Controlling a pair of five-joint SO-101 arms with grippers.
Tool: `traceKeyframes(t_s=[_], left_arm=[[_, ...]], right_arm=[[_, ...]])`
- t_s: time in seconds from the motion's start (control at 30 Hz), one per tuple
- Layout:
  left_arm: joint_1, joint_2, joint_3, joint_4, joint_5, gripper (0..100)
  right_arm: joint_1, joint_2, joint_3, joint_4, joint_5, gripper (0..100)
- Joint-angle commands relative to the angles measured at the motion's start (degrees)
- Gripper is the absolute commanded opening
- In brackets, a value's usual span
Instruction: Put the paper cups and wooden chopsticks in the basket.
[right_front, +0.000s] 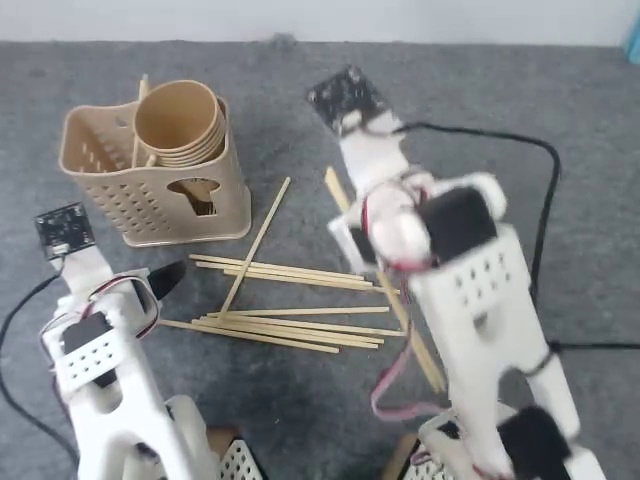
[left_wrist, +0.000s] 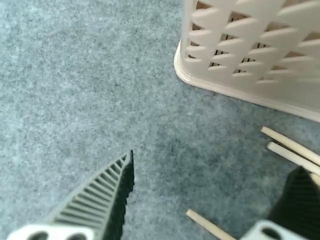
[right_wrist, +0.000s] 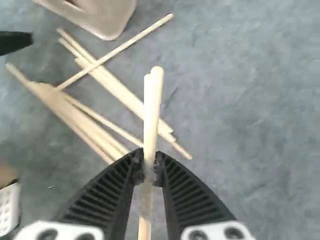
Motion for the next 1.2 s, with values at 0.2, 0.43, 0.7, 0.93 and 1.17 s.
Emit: traceKeyframes(t_s=[0.2,0.43,0.7,0.93,1.17], left_arm=[[0.4,-1.2,-0.1,-0.8,-2.1,44],[0.4,-1.2,0.0,-0.8,-2.2,44],[0.4,-1.2,0.0,-0.9,-2.2,44],[0.9,-1.2,0.0,-1.0,-2.2,44],[1.6,-1.2,0.0,-1.0,-2.2,44]], right_arm=[[-6.6,-13.1,10.9,-19.3,-5.4,0.9],[-11.3,-14.3,11.0,-47.3,-10.2,0.9],[-17.5,-10.6,10.5,-78.5,-17.8,1.0],[-15.7,3.2,2.5,-91.3,-22.2,6.8],[-15.4,25.7,-20.7,-91.7,-22.0,12.8]])
